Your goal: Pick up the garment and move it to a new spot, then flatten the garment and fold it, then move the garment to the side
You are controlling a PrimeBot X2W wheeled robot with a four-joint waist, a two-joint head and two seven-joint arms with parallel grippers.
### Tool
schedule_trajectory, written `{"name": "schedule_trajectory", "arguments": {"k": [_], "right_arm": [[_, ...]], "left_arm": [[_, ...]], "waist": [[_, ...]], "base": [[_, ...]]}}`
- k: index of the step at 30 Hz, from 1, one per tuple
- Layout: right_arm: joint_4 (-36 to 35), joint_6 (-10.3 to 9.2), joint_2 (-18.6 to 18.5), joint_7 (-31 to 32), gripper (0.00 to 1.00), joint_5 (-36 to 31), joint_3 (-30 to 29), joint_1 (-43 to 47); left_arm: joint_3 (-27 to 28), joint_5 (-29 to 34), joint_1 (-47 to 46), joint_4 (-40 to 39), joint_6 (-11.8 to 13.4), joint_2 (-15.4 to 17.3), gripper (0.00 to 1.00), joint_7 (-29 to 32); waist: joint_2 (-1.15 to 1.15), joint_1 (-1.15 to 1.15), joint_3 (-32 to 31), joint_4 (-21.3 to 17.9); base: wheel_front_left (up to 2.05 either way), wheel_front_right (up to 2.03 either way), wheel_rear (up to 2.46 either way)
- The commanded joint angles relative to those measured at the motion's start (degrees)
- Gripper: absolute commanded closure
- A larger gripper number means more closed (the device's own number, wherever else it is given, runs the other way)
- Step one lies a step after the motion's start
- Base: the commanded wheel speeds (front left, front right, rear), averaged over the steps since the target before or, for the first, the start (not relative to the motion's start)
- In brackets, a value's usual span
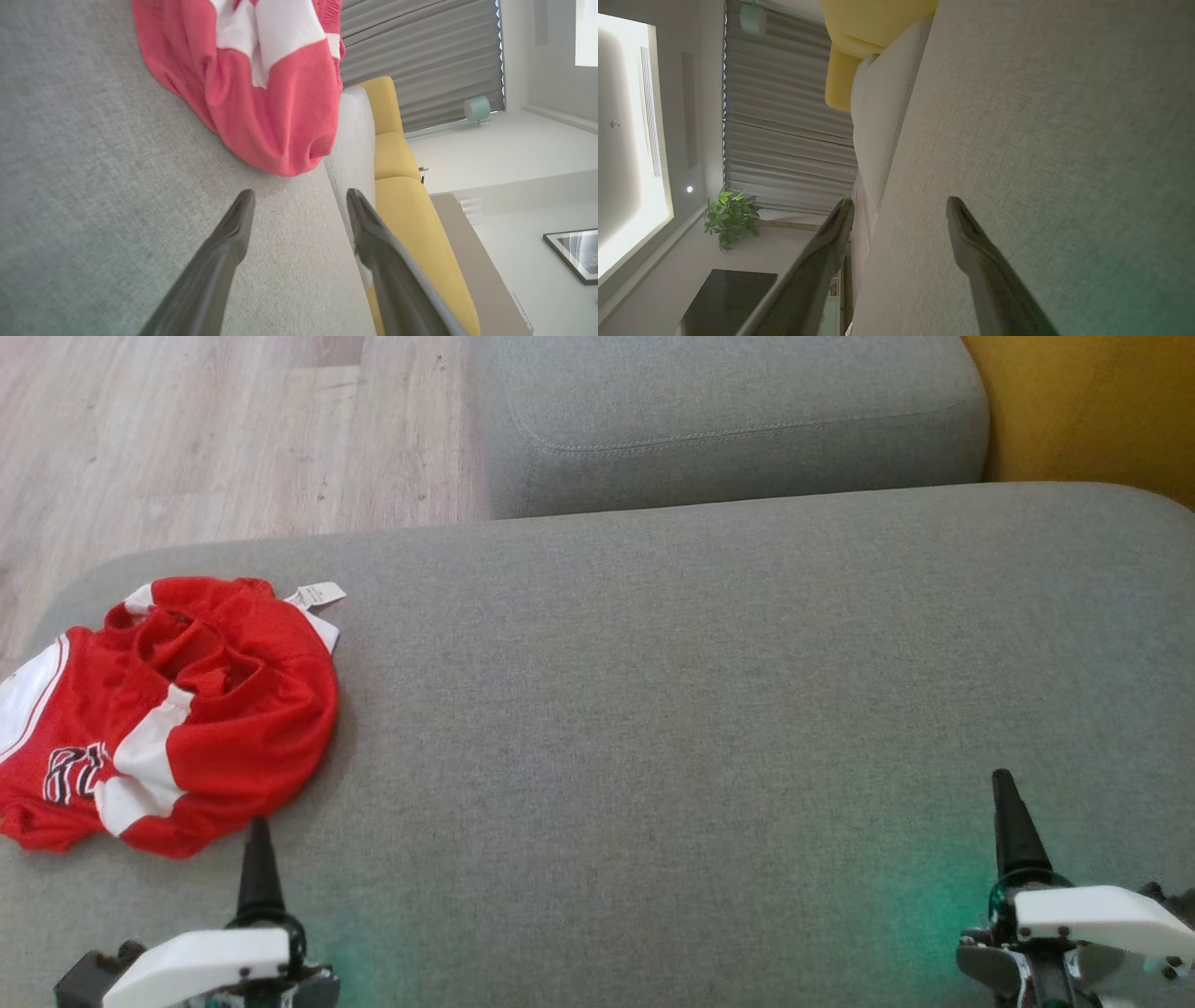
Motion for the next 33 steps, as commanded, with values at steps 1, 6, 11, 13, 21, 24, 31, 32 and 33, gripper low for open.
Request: {"name": "schedule_trajectory", "arguments": {"k": [1,6,11,13,21,24,31,32,33], "right_arm": [[-2.1,-0.01,-0.3,-0.7,0.0,-1.6,0.7,-3.2],[-2.4,-0.01,-0.3,-1.5,0.0,-5.6,1.8,-3.3],[-2.7,-0.01,-0.4,-2.4,0.0,-9.2,2.6,-3.3],[-2.8,-0.01,-0.4,-2.7,0.0,-10.6,3.0,-3.3],[-3.1,-0.02,-0.4,-4.1,0.0,-16.1,4.5,-3.6],[-3.2,-0.02,-0.4,-4.6,0.0,-18.5,5.2,-3.7],[-3.4,-0.02,-0.4,-5.8,0.0,-23.8,6.5,-3.9],[-3.4,-0.02,-0.4,-5.9,0.0,-24.5,6.7,-4.0],[-3.4,-0.02,-0.4,-6.1,0.0,-25.2,6.9,-4.0]], "left_arm": [[-0.1,1.5,-2.1,-2.2,0.2,0.3,0.0,-0.6],[-0.9,5.3,-2.0,-2.7,0.6,0.3,0.0,-1.4],[-1.7,8.7,-1.9,-3.0,1.1,0.3,0.0,-2.3],[-2.0,10.2,-1.9,-3.1,1.2,0.3,0.0,-2.6],[-2.9,15.5,-2.0,-3.7,2.3,0.3,0.0,-4.0],[-3.5,17.5,-2.1,-3.8,2.5,0.3,0.0,-4.5],[-4.7,22.4,-2.2,-4.8,2.7,0.3,0.0,-5.7],[-4.8,23.2,-2.3,-5.0,2.8,0.3,0.0,-5.9],[-5.0,24.0,-2.3,-5.2,2.9,0.4,0.0,-6.0]], "waist": [[0.0,0.0,0.0,0.0],[0.0,0.0,-0.2,0.1],[0.0,0.0,-0.3,0.1],[0.0,0.0,-0.4,0.1],[0.0,0.0,-0.6,0.1],[0.0,0.0,-0.6,0.1],[0.0,0.0,-0.6,0.2],[0.0,0.0,-0.6,0.2],[0.0,0.0,-0.7,0.2]], "base": [[0.0,0.0,0.0],[0.0,0.0,0.0],[0.0,0.0,0.0],[0.0,0.0,0.0],[0.0,0.0,0.0],[0.0,0.0,0.0],[0.0,0.0,0.0],[0.0,0.0,0.0],[0.0,0.0,0.0]]}}
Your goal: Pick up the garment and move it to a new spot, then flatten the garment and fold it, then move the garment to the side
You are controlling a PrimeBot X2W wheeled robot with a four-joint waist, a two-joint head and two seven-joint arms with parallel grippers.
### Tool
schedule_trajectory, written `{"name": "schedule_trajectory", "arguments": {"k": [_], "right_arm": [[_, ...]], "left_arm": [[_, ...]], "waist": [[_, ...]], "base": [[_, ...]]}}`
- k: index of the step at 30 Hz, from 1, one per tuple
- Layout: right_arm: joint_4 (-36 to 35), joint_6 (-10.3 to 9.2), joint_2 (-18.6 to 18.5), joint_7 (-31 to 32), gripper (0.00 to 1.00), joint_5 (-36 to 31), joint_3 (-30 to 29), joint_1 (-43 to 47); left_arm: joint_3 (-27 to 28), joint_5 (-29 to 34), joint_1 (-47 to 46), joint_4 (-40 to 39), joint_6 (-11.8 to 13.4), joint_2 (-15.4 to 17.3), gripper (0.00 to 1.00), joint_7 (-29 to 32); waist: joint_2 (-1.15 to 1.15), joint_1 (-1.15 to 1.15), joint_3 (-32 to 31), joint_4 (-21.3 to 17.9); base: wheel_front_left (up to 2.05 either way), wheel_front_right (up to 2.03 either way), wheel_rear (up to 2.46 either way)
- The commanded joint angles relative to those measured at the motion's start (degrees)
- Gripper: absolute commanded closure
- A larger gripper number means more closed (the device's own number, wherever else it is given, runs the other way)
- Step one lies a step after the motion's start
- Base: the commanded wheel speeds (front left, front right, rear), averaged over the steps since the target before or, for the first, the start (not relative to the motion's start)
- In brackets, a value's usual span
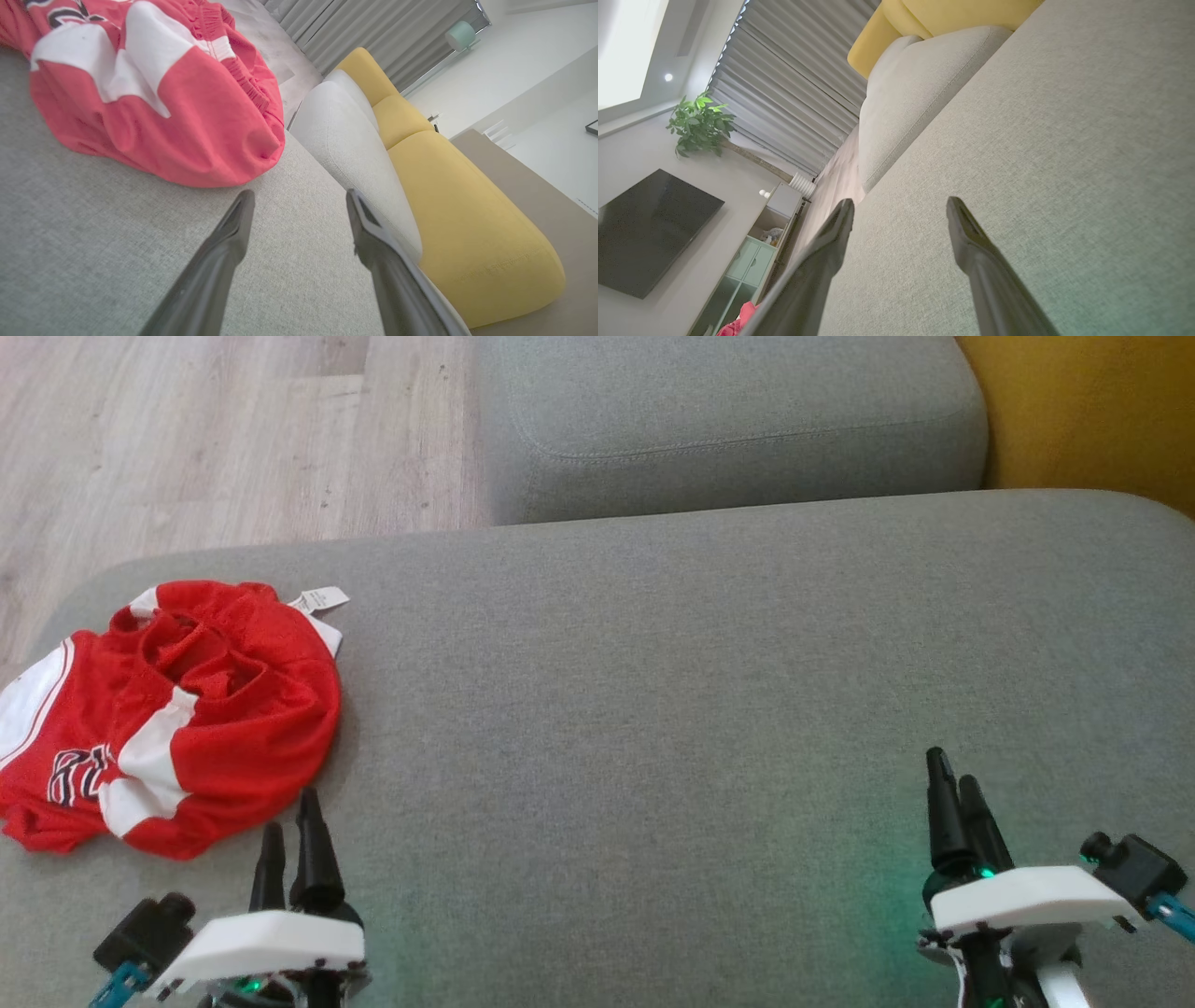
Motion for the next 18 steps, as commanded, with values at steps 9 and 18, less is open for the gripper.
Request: {"name": "schedule_trajectory", "arguments": {"k": [9,18], "right_arm": [[-2.0,-0.02,-0.4,-2.2,0.0,-8.0,3.0,-3.4],[-2.0,-0.03,-0.5,-3.5,0.0,-13.7,4.3,-3.6]], "left_arm": [[-1.3,8.9,-2.2,-3.2,1.7,0.3,0.0,-2.3],[-2.3,14.0,-2.3,-3.6,2.5,0.4,0.0,-3.7]], "waist": [[0.0,0.0,-0.2,-0.1],[0.0,0.0,-0.4,-0.1]], "base": [[0.0,0.0,0.0],[0.0,0.0,0.0]]}}
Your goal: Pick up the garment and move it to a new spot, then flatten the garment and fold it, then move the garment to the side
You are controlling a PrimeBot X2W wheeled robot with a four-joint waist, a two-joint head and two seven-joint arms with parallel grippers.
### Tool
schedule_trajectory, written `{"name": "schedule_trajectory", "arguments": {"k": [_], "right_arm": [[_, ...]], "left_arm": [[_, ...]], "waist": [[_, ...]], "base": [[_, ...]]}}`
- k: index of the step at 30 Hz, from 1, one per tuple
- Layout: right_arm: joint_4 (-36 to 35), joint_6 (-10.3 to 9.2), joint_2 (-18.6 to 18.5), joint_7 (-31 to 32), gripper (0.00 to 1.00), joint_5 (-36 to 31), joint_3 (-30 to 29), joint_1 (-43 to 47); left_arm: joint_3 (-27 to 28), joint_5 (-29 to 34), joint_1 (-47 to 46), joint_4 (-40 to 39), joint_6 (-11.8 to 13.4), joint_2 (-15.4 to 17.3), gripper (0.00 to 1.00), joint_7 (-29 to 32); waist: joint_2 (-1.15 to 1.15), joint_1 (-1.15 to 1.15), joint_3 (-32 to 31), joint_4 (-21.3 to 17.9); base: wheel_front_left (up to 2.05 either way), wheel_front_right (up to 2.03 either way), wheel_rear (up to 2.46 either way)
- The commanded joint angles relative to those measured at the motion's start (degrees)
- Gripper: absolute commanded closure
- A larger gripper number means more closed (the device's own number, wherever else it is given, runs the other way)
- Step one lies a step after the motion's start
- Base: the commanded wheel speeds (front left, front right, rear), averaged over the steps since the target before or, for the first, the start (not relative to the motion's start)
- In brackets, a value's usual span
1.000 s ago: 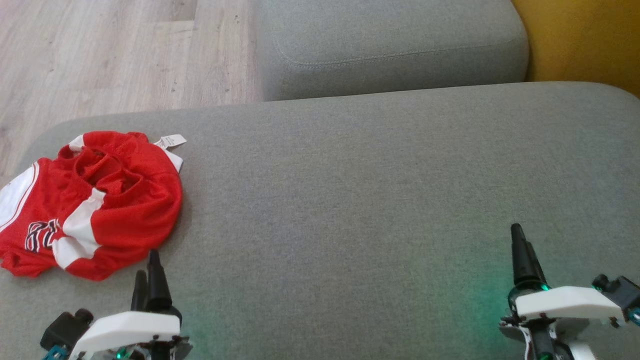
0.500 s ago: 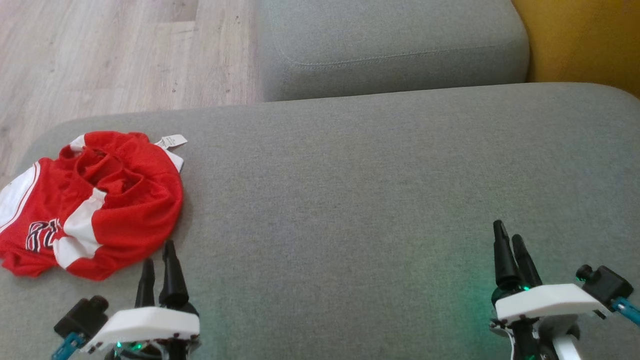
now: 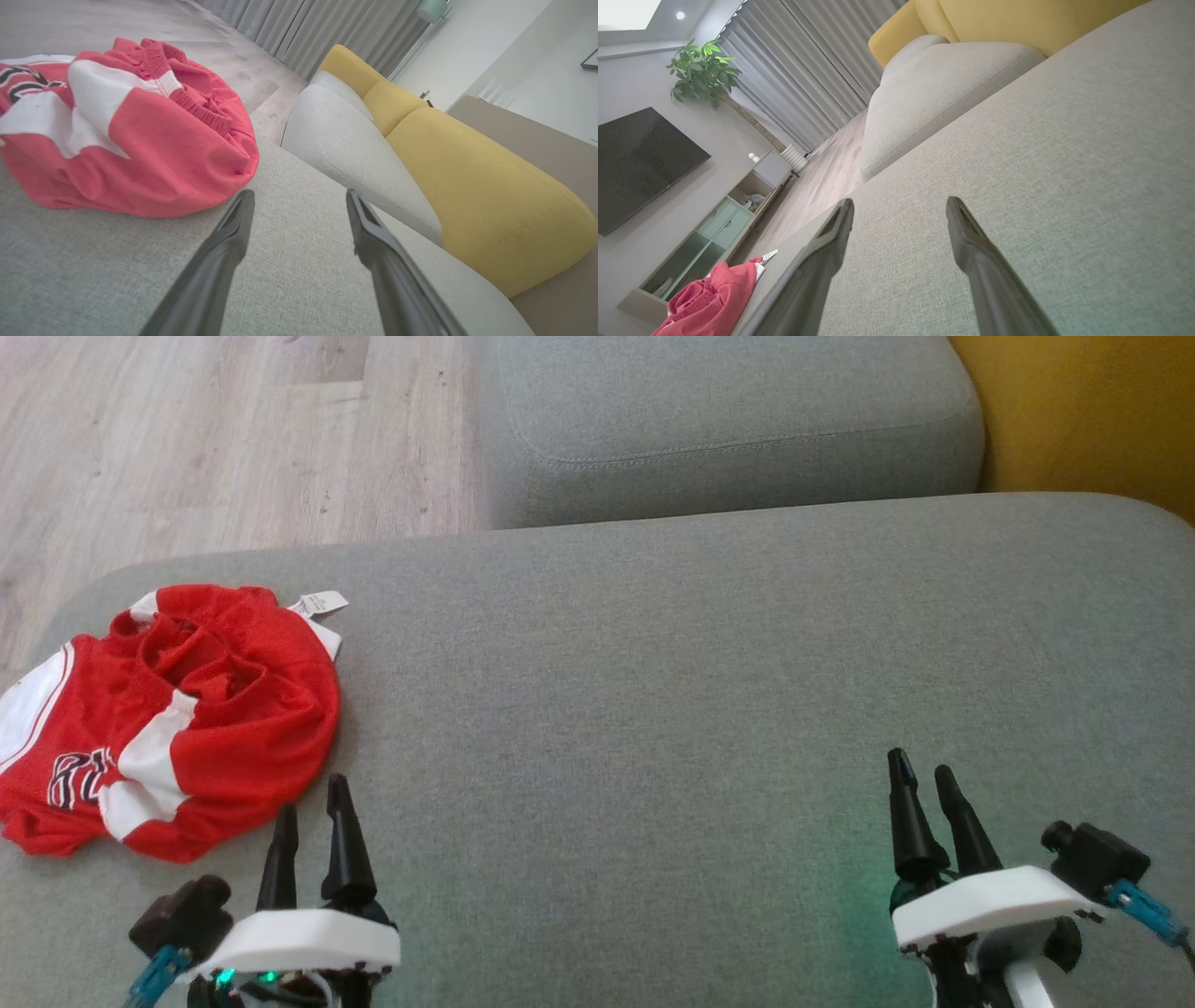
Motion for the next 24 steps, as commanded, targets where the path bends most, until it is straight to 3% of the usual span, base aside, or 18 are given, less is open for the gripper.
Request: {"name": "schedule_trajectory", "arguments": {"k": [1,24], "right_arm": [[-2.0,-0.03,-0.4,-1.1,0.0,-1.9,1.4,-3.5],[-2.2,-0.03,-0.5,-5.0,0.0,-17.6,5.2,-3.5]], "left_arm": [[0.6,1.8,-2.3,-2.3,0.3,0.3,0.0,-0.9],[-2.3,16.7,-1.8,-3.3,2.1,0.4,0.0,-4.8]], "waist": [[0.0,0.0,0.0,0.0],[0.0,0.0,-1.2,0.2]], "base": [[0.0,0.0,0.0],[0.0,0.0,0.0]]}}
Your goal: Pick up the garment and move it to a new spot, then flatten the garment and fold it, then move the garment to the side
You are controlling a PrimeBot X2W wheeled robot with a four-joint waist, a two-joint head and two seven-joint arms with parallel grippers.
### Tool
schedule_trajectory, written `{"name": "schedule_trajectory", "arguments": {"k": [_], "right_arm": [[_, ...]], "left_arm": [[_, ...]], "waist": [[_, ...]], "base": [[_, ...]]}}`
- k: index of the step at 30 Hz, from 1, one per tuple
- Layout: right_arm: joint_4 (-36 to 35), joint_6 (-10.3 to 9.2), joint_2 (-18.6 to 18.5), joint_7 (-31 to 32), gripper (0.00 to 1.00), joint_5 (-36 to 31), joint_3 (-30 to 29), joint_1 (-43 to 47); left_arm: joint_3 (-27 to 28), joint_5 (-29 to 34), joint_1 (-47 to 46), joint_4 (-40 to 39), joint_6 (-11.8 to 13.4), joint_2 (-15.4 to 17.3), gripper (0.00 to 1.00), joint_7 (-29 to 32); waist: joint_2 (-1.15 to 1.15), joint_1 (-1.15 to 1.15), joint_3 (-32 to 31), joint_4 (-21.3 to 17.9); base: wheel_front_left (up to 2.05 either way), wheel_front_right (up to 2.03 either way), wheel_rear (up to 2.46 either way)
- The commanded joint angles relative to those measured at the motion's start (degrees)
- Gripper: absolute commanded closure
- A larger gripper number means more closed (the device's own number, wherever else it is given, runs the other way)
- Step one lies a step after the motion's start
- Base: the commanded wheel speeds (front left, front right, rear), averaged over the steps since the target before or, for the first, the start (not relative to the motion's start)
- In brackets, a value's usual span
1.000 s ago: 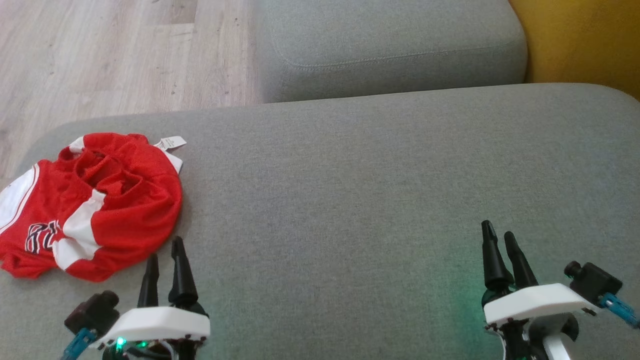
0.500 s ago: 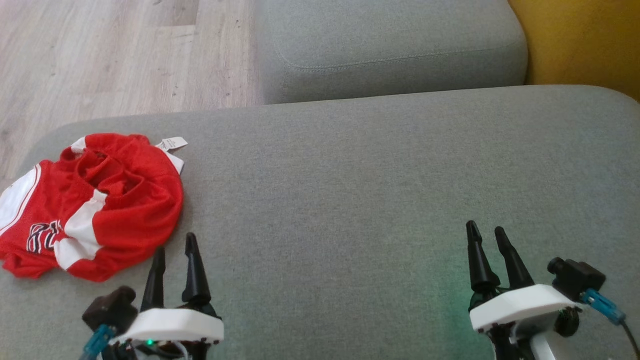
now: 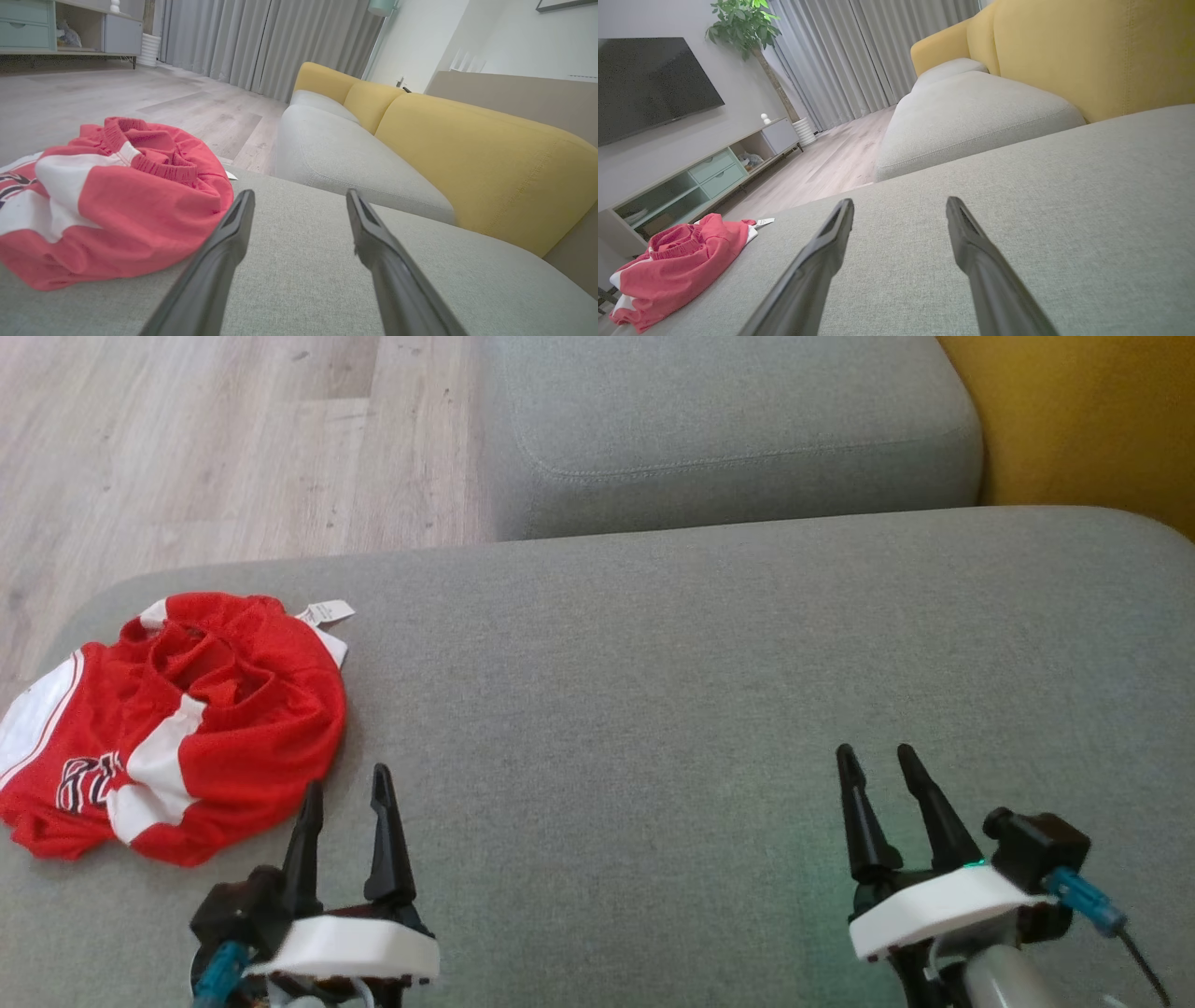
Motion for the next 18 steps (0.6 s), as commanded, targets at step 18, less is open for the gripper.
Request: {"name": "schedule_trajectory", "arguments": {"k": [18], "right_arm": [[-2.6,-0.04,-0.5,-3.8,0.0,-13.7,3.5,-1.1]], "left_arm": [[-1.9,13.0,-0.9,-2.7,2.0,0.4,0.0,-4.0]], "waist": [[0.0,0.0,-1.6,0.7]], "base": [[0.0,0.0,0.0]]}}
